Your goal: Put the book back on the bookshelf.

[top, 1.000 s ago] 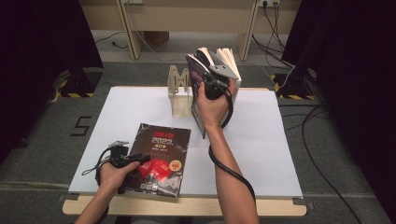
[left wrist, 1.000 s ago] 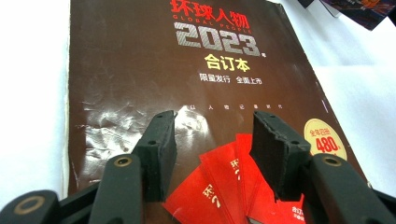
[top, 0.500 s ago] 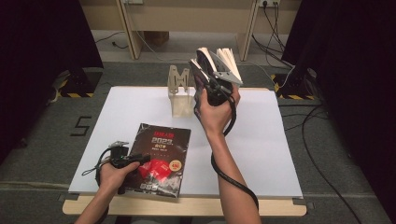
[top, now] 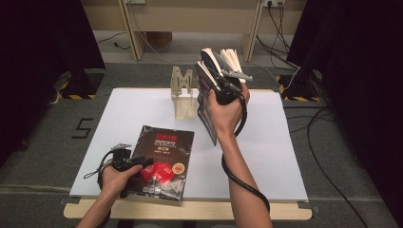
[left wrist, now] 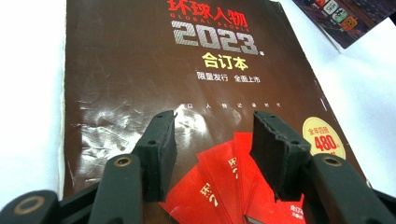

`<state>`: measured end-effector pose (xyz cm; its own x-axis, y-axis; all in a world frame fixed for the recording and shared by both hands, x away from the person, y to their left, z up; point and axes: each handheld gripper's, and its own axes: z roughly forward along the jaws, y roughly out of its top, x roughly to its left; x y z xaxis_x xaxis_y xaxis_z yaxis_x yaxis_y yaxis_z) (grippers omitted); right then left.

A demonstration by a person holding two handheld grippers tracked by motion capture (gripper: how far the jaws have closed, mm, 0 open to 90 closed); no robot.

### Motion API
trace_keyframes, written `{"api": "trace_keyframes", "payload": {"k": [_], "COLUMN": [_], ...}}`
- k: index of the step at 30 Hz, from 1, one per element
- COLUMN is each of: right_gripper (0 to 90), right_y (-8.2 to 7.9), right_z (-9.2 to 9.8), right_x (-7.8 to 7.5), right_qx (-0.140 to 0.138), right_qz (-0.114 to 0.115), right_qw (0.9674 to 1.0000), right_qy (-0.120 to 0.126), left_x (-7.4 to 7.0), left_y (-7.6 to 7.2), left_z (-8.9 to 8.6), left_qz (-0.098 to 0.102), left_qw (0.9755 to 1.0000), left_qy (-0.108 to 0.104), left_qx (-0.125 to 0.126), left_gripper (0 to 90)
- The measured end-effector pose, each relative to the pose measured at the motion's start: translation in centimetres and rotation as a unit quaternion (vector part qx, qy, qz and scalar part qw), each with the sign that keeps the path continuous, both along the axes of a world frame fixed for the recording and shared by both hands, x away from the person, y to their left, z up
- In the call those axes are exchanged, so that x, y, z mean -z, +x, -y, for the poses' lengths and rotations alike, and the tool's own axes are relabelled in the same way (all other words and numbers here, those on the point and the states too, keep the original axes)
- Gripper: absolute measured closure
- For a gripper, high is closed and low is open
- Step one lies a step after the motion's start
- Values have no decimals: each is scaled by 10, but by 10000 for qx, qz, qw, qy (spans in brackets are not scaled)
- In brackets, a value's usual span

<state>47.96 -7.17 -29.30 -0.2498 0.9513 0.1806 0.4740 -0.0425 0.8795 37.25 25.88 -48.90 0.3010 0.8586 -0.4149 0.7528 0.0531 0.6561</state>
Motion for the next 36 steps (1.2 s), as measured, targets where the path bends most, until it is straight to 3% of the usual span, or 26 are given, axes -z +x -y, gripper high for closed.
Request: {"api": "trace_keyframes", "payload": {"k": [7,13,16,22,31,36], "right_gripper": [735,841,844,846,846,845], "right_y": [4,5,6,7,20,27], "right_z": [-2,-5,-6,-13,-18,-21], "right_x": [2,-2,-4,-6,-8,-1], "right_qx": [-23,-12,-89,-136,144,193], "right_qz": [-76,-191,-135,203,613,663], "right_qw": [9996,9975,9975,9977,9968,9965], "right_qy": [-275,-674,-684,-625,-494,-476], "left_x": [0,0,0,0,0,0], "left_y": [0,0,0,1,1,1], "left_z": [0,0,0,-1,-2,-1], "left_qz": [2,-2,1,2,11,15], "left_qw": [10000,10000,10000,10000,10000,10000], "left_qy": [-5,-12,-13,-16,-26,-26], "left_qx": [2,6,8,0,7,11], "left_gripper": [487,488,488,489,489,489]}}
